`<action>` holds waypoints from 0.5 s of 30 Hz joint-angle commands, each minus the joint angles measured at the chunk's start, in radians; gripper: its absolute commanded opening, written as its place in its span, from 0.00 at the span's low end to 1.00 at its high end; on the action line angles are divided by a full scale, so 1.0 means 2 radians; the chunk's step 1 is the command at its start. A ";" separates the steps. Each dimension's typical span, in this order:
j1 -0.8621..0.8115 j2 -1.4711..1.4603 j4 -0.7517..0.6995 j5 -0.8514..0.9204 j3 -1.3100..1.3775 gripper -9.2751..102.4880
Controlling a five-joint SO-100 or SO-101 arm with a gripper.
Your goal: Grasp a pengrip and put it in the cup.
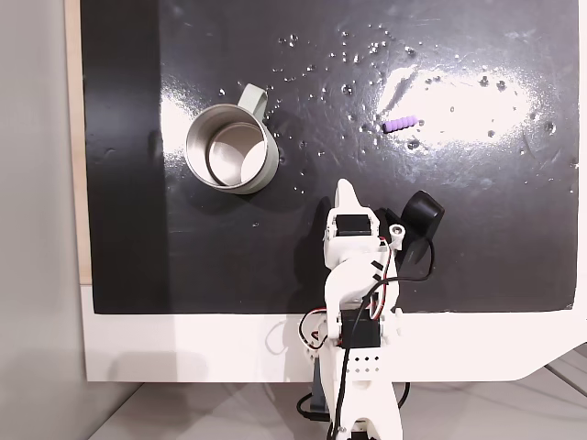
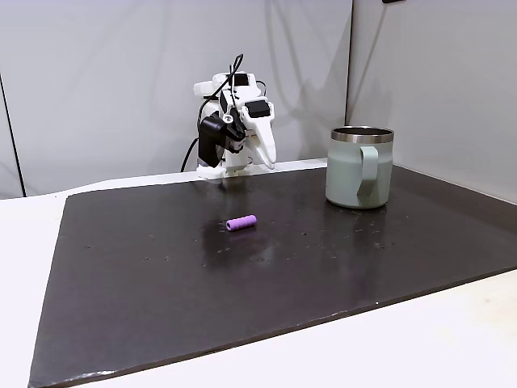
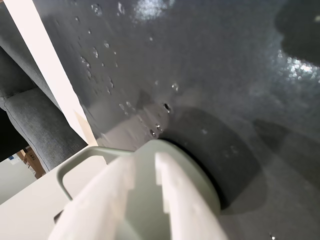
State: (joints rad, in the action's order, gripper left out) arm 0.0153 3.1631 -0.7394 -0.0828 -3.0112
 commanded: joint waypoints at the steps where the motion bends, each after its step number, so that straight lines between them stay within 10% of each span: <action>1: -0.002 0.008 0.000 0.001 0.003 0.08; 15: -0.038 -0.164 -0.096 0.086 0.243 0.15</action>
State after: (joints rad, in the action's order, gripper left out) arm -0.0430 2.9821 -0.9281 0.0690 -2.7013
